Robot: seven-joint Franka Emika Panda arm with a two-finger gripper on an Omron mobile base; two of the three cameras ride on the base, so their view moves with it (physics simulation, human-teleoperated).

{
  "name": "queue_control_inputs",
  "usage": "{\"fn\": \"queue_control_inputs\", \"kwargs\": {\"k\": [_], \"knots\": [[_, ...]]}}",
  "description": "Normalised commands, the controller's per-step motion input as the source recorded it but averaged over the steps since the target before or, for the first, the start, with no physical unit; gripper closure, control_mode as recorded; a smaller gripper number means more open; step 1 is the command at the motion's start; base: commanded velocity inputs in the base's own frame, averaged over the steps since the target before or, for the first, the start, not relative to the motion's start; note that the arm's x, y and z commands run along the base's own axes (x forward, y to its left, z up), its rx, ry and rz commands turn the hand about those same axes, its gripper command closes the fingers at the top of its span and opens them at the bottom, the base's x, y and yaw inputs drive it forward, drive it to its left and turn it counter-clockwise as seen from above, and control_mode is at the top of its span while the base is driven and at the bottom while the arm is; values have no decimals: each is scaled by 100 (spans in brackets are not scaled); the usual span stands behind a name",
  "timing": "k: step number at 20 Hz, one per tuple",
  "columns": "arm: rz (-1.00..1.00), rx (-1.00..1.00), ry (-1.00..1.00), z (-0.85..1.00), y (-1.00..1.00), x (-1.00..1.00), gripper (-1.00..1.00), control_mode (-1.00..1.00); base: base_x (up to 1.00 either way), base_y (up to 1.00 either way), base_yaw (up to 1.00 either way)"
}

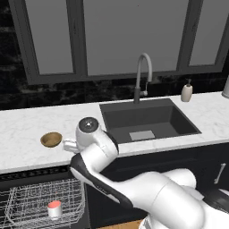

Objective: Pick up the cup and bowl from the counter, place them in the dishwasher, and close the dishwasher door.

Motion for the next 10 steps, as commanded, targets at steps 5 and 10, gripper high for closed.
{"fn": "queue_control_inputs", "kwargs": {"k": [5,10], "knots": [[11,9,4,0,-5,37,-100,-100,0,0,0],[20,7,11,0,0,53,-100,-100,0,0,0]]}}
